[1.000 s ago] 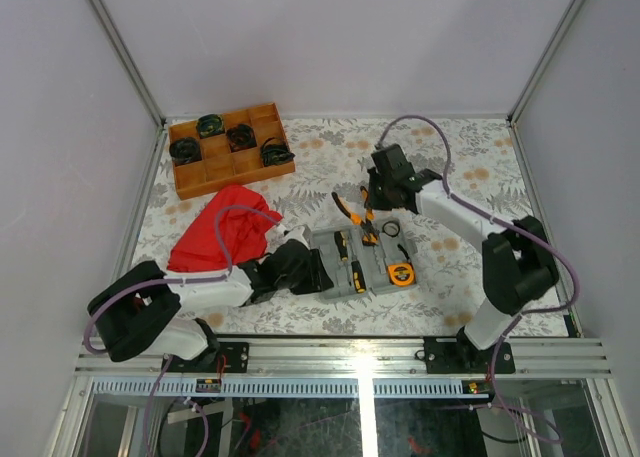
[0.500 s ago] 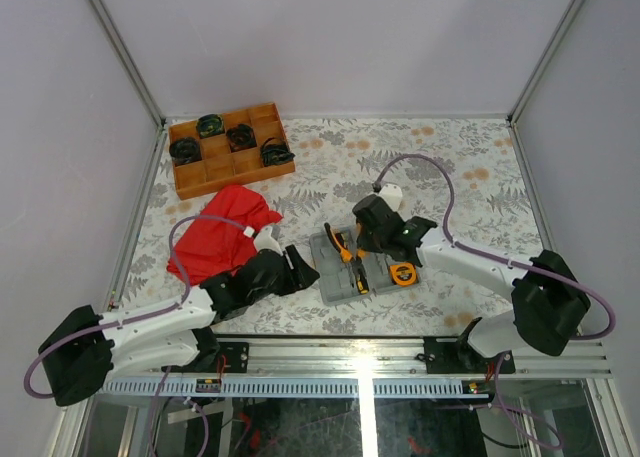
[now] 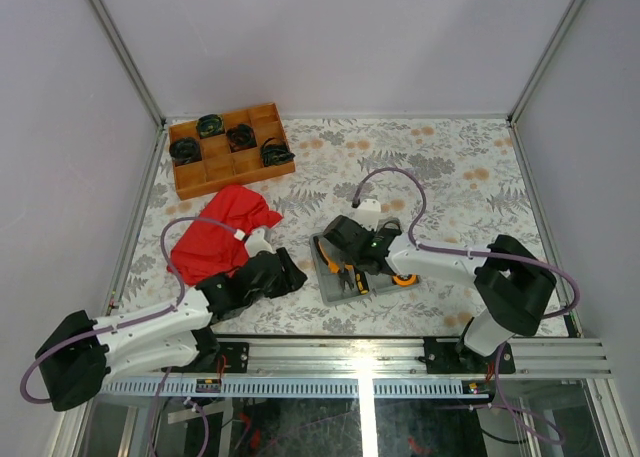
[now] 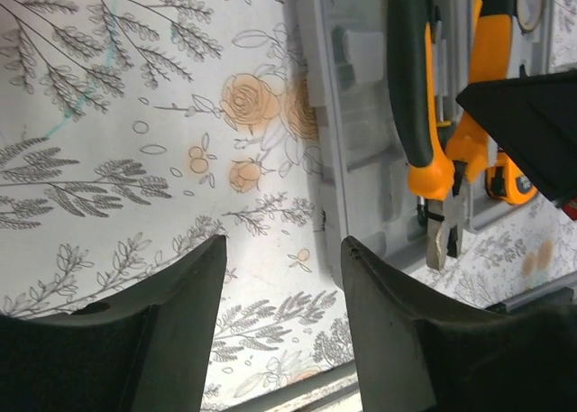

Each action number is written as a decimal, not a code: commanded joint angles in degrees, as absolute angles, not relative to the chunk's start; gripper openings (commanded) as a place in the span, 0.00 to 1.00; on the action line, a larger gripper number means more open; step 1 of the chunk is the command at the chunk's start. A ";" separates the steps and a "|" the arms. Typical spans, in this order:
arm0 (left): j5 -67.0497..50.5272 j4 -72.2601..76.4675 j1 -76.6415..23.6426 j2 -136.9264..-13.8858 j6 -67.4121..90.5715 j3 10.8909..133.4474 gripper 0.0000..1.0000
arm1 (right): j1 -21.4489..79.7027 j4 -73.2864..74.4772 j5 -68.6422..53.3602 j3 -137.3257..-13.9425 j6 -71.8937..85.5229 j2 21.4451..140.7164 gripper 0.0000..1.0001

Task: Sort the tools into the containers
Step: Place the pliers in the storage box.

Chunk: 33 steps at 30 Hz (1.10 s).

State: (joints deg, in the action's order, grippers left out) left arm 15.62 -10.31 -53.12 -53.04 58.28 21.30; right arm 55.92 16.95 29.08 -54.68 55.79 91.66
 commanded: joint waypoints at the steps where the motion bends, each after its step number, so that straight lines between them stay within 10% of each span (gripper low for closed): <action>1: 17.10 -10.95 -50.32 -56.60 55.94 24.18 0.52 | 57.08 14.99 34.03 -58.40 57.23 91.31 0.00; 21: 9.25 -6.81 -43.94 -83.74 45.60 44.70 0.47 | 58.18 2.81 18.51 -55.32 45.40 87.38 0.00; 33: 11.15 -7.87 -43.34 -76.21 47.62 35.78 0.46 | 58.10 13.35 26.96 -59.24 49.28 90.61 0.00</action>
